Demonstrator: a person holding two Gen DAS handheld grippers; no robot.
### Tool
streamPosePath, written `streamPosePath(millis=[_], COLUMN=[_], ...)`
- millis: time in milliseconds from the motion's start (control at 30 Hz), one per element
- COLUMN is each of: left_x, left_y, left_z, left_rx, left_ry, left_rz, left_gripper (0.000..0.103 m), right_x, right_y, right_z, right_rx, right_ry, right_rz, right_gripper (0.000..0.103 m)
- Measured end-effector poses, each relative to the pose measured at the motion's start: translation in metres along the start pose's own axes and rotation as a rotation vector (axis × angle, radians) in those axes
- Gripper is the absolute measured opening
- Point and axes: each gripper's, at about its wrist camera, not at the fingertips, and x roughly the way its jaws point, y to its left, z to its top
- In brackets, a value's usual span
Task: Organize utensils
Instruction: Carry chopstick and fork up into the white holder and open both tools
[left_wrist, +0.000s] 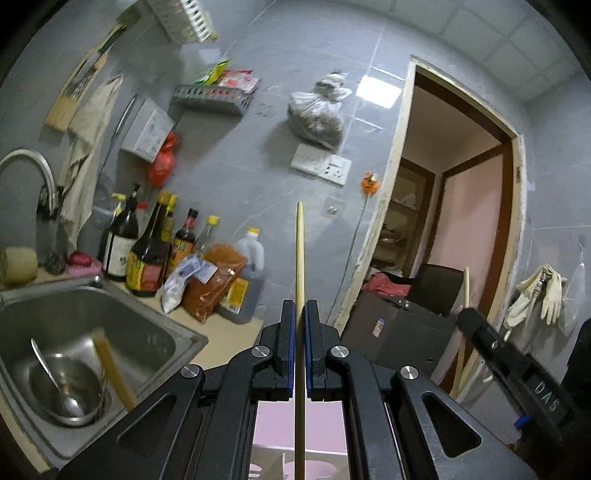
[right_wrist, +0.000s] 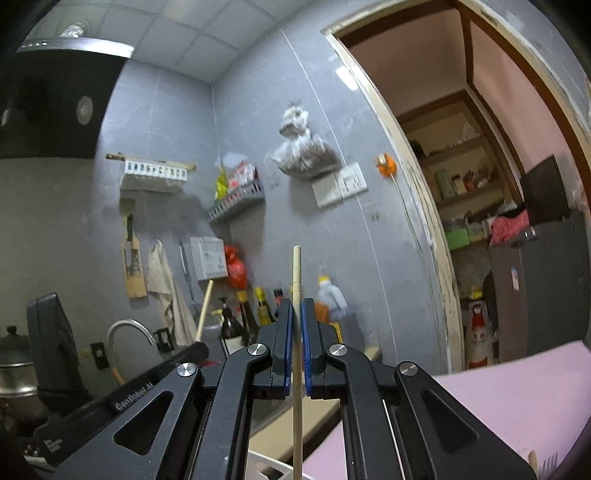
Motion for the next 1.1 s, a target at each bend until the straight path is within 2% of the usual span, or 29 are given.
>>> streamPosePath(millis=[467, 600, 900, 933, 1000, 1033, 1067, 1100], left_x=[-0.001, -0.003, -0.012, -0.014, -0.017, -0.020, -0.023, -0.025], left_y=[0.010, 0.012, 0.003, 0.002, -0.001, -0.003, -0.004, -0.006], left_z=[-0.033, -0.039, -0.047, -0.047, -0.045, -0.043, -0.040, -0.039], left_rx=[0.020, 0.010, 0.032, 0.028, 0.026, 0.021, 0.013, 0.005], left_ry=[0.037, 0.099, 0.202, 0.218, 0.229, 0.224, 0.216, 0.210], left_rz=[0.091, 0.114, 0.086, 0.071, 0.050, 0.039, 0.028, 0.018], left_gripper=[0.003, 0.003, 0.004, 0.006, 0.016, 0.026, 0.031, 0.031], right_x=[0.000, -0.002, -0.008, -0.009, -0.011, -0.014, -0.016, -0.018], right_y=[0.002, 0.002, 0.002, 0.002, 0.002, 0.001, 0.001, 0.000], right_z=[-0.027, -0.031, -0.037, -0.037, -0.034, -0.033, -0.030, -0.028], right_rx=[-0.056, -0.065, -0.072, -0.073, -0.073, -0.074, -0.075, -0.073], right_ry=[0.099, 0.136, 0.208, 0.216, 0.223, 0.221, 0.217, 0.213], right_rz=[-0.012, -0.017, -0.024, -0.023, -0.024, -0.026, -0.032, -0.032], right_gripper=[0.003, 0.003, 0.004, 0.005, 0.005, 0.007, 0.008, 0.009])
